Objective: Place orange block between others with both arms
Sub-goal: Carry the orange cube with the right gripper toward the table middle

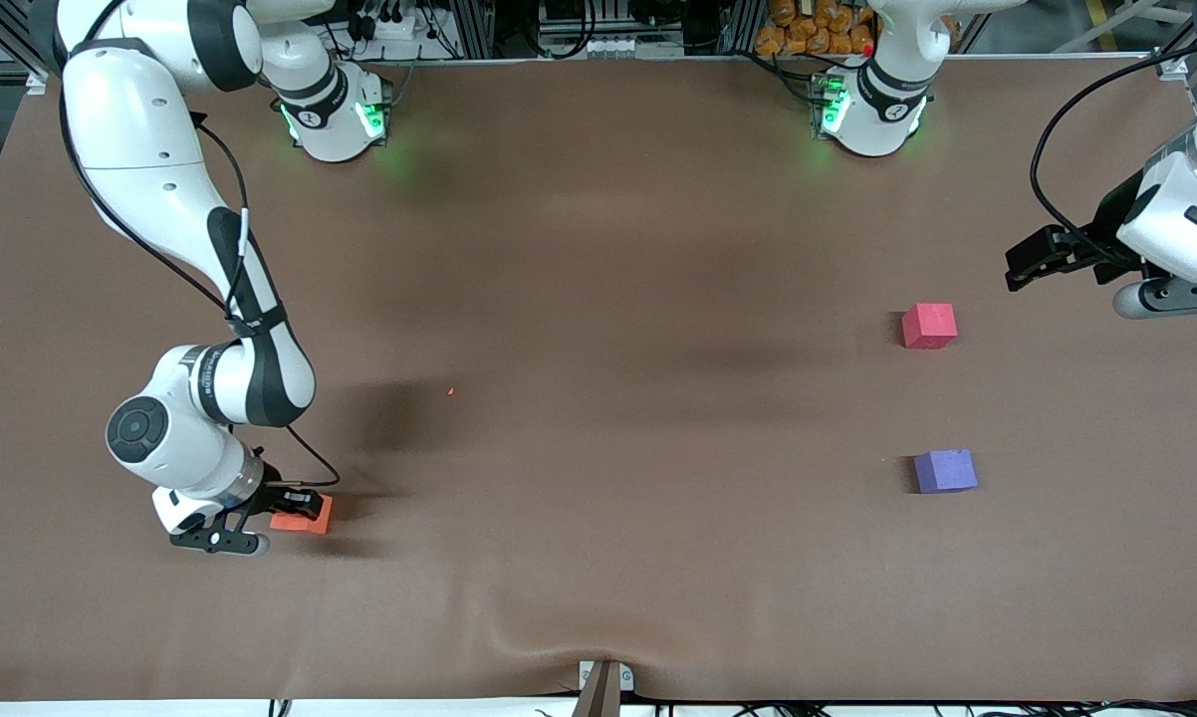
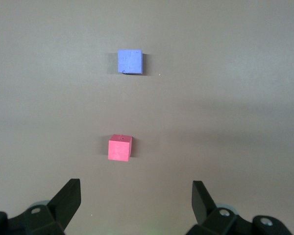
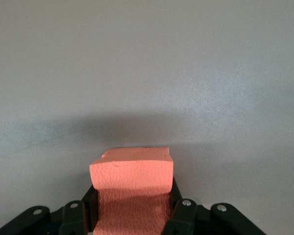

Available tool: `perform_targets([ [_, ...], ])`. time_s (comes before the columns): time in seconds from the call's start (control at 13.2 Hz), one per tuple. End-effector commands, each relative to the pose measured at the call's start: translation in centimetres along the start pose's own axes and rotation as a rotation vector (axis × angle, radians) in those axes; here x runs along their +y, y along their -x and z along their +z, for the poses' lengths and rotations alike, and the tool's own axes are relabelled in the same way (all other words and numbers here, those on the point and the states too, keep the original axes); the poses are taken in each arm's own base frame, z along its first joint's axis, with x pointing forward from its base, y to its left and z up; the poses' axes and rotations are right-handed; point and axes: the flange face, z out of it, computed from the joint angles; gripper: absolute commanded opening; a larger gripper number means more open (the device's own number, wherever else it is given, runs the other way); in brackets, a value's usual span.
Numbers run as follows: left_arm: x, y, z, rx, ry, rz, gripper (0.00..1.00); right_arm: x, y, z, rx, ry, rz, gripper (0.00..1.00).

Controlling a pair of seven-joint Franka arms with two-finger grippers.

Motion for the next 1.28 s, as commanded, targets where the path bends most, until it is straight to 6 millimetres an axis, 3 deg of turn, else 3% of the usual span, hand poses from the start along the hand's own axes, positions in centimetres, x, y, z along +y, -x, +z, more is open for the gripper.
perform_targets([
  [0.0, 0.0, -0.2, -0.3, 0.006, 0.016, 0.017, 1.0, -1.7, -0.8, -1.5, 0.034, -0.019, -0.015, 0.47],
  [0.15, 0.0, -0.2, -0.3, 0.006, 0.016, 0.017, 1.0, -2.7, -1.1, -2.7, 0.054, -0.026, -0.022, 0.47],
  [0.38, -0.1, -0.2, -0.2, 0.005, 0.016, 0.015, 1.0, -8.5, -0.7, -6.1, 0.094, -0.058, -0.071, 0.46],
  [0.6, -0.1, -0.2, -0.2, 0.005, 0.016, 0.014, 1.0, -16.4, 1.5, -9.5, 0.114, -0.111, -0.054, 0.43],
  [0.83, -0.1, -0.2, -0.2, 0.005, 0.016, 0.015, 1.0, -24.9, 5.5, -9.8, 0.095, -0.149, -0.062, 0.43],
  [1.21, 0.2, -0.1, -0.1, 0.003, 0.016, 0.02, 1.0, -35.2, 11.8, -9.2, 0.101, -0.207, -0.058, 0.39],
])
